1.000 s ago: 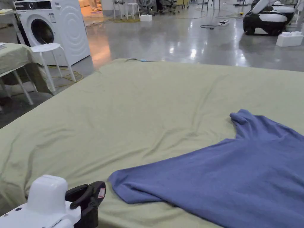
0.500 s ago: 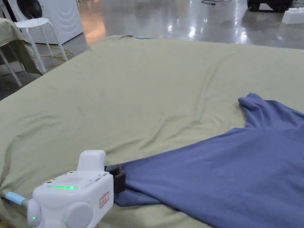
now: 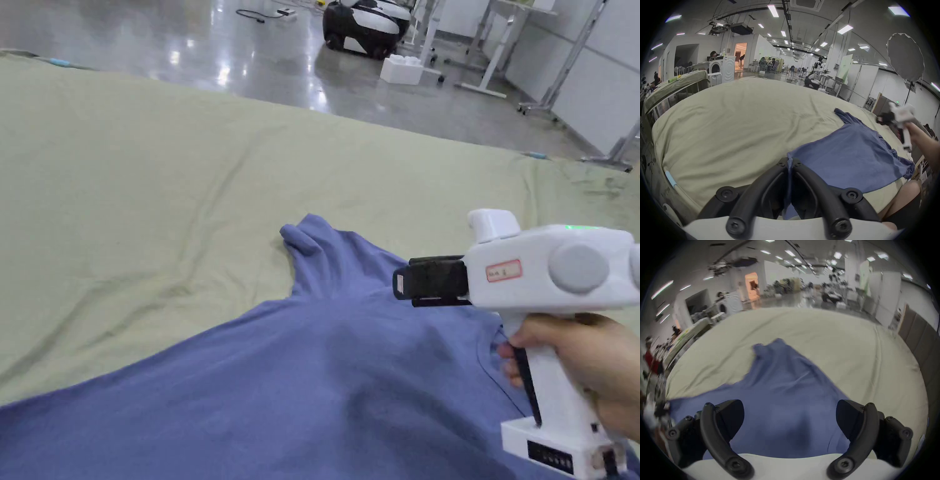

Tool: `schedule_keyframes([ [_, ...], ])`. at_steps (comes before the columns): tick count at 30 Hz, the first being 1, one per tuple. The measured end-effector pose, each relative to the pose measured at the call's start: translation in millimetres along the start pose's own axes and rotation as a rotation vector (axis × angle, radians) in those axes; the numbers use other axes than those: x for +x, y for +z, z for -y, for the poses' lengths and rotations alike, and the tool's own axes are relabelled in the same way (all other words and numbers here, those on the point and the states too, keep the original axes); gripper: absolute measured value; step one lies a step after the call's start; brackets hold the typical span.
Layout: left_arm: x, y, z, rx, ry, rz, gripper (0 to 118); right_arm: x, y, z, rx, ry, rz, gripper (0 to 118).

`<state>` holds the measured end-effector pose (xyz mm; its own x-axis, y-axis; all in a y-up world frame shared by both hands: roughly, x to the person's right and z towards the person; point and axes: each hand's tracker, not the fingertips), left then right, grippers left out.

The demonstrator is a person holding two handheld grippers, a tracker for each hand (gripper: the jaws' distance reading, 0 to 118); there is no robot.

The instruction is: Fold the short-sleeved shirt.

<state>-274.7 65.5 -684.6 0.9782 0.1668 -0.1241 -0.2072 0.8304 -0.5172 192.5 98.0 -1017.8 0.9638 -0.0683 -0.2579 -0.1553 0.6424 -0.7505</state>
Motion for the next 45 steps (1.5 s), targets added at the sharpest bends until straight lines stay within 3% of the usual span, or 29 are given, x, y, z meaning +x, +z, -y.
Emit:
schedule_keyframes([
  [3,9,-6,-1,-0.018,-0.018,0.012,1,25,-61,-32,-0.034,-0.074,0.102,117],
  [6,-18,-13,13,-0.037,-0.015,0.034,1,29,-98,-34,-0.070,-0.084,0.105,115],
  [8,-6,-15,11,-0.048,-0.009,0.047,1,24,-111,-26,-0.138,-0.045,0.136,80],
  [9,-5,-15,11,-0.046,-0.011,0.053,1,19,-100,-20,-0.049,-0.022,0.161,78],
  [10,-5,-15,11,-0.043,-0.016,0.055,1,17,-94,-22,-0.029,-0.001,0.153,51],
  [11,-6,-15,11,-0.039,-0.024,0.056,1,16,-87,-23,-0.001,0.014,0.154,13],
  [12,-6,-12,10,-0.033,-0.027,0.056,1,16,-75,-23,0.011,0.004,0.211,6],
  [14,-10,-3,5,-0.013,-0.010,0.064,1,15,-43,-22,0.074,-0.060,0.173,6],
  [16,-3,13,-12,0.036,0.022,0.069,1,14,3,-23,0.106,-0.055,0.128,6],
  [20,7,67,-56,0.181,0.051,0.134,1,0,134,-18,0.243,0.066,0.154,6],
  [23,19,108,-93,0.276,0.003,0.184,1,-5,244,-8,0.356,0.076,0.154,6],
  [27,39,165,-151,0.384,-0.045,0.202,1,-8,382,5,0.495,0.114,0.234,6],
  [32,57,238,-222,0.491,-0.082,0.236,1,-10,519,20,0.675,0.084,0.301,6],
  [34,71,272,-244,0.557,-0.149,0.193,1,-12,559,23,0.725,0.053,0.300,6],
  [38,86,330,-285,0.622,-0.193,0.222,1,-23,618,30,0.841,0.087,0.357,6],
  [41,94,357,-309,0.674,-0.266,0.147,1,-22,644,29,0.895,0.032,0.338,6],
  [45,92,371,-335,0.660,-0.239,0.145,1,-22,660,20,0.942,0.007,0.343,6],
])
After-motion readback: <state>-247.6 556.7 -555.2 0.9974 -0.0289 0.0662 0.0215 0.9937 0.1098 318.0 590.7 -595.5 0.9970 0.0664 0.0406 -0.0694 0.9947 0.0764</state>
